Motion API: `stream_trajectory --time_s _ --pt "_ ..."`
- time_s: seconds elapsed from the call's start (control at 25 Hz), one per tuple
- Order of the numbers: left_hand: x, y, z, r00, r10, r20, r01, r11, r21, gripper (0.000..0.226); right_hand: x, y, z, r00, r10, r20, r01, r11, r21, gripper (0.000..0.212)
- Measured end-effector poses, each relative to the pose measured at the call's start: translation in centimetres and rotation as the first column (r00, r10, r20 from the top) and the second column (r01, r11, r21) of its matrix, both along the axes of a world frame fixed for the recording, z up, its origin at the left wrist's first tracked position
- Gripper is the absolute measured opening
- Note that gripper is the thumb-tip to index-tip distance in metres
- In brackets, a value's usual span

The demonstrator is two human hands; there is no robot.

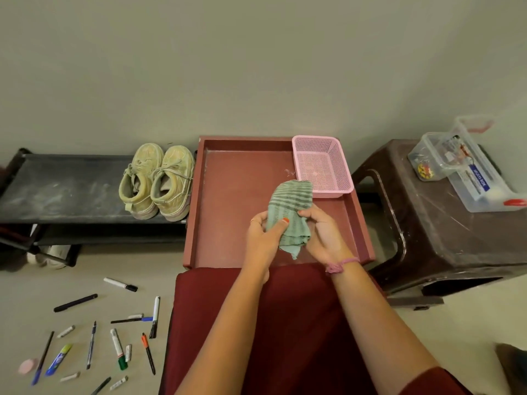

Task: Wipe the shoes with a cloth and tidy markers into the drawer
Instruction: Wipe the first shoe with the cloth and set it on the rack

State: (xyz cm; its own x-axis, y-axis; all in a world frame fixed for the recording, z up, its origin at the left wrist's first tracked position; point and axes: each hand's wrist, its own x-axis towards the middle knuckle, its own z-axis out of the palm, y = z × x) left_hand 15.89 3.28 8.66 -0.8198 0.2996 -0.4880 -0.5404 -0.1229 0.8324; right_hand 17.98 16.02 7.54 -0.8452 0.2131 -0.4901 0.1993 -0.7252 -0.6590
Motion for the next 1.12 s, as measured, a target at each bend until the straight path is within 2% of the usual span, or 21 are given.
stream_trajectory --time_s 0.08,0.16,0.28,0.36,0.44,0.52,0.6,0.68,0.76,0.84,0.92,1.0,1.12 --pt "0.2 -1.1 0.1 0.995 0.038 0.094 -0.049 0.992 0.118 0.037 0.3 -0.8 0.0 0.999 0.006 -0.053 -0.006 1.0 0.008 0.049" --pt "0.3 -2.0 0.2 0.979 0.074 0.188 -0.118 0.965 0.233 0.042 0.2 -2.1 -0.4 0.991 -0.043 -0.127 0.036 0.998 -0.06 0.058" --pt "0.4 -2.8 -0.1 0.977 0.111 0.184 -0.155 0.958 0.243 0.041 -0.9 -4.1 -1.2 0.959 -0.225 -0.173 0.191 0.962 -0.197 0.074" --pt "0.1 -4.0 -0.8 0.995 0.069 0.072 -0.08 0.985 0.156 0.036 -1.8 -5.1 -1.6 0.945 -0.273 -0.18 0.238 0.952 -0.192 0.075" --pt "-1.2 -6.0 -1.5 0.997 0.041 -0.066 -0.043 0.999 -0.029 0.034 -2.5 -5.5 -2.0 0.946 -0.262 -0.19 0.232 0.959 -0.166 0.073" --pt "-3.7 -8.9 -2.5 0.963 0.109 -0.244 -0.17 0.955 -0.242 0.034 -3.2 -5.5 -2.2 0.952 -0.252 -0.171 0.222 0.959 -0.177 0.072" --pt "-6.8 -12.6 -3.5 0.892 0.126 -0.434 -0.332 0.834 -0.44 0.036 -3.7 -5.5 -2.5 0.952 -0.256 -0.171 0.222 0.955 -0.195 0.072" --pt "-9.8 -16.0 -5.0 0.855 -0.036 -0.517 -0.355 0.687 -0.634 0.041 -4.0 -5.5 -2.9 0.949 -0.257 -0.184 0.222 0.956 -0.193 0.072" --pt "-12.3 -18.3 -6.7 0.822 -0.305 -0.481 -0.273 0.53 -0.803 0.045 -4.3 -5.5 -3.6 0.95 -0.25 -0.184 0.216 0.958 -0.188 0.072" --pt "-14.3 -19.4 -7.7 0.74 -0.503 -0.447 -0.223 0.443 -0.868 0.043 -4.5 -5.5 -4.3 0.954 -0.244 -0.171 0.213 0.96 -0.181 0.073" --pt "-16.0 -19.7 -8.2 0.65 -0.623 -0.435 -0.232 0.383 -0.894 0.039 -4.8 -5.4 -4.9 0.957 -0.243 -0.158 0.213 0.959 -0.188 0.074" --pt "-17.4 -19.9 -8.7 0.57 -0.738 -0.36 -0.257 0.256 -0.932 0.039 -5.0 -5.3 -5.5 0.959 -0.242 -0.148 0.212 0.958 -0.194 0.075" --pt "-18.7 -19.9 -8.8 0.545 -0.806 -0.232 -0.264 0.098 -0.959 0.042 -5.3 -5.1 -6.0 0.962 -0.238 -0.136 0.213 0.961 -0.177 0.075"
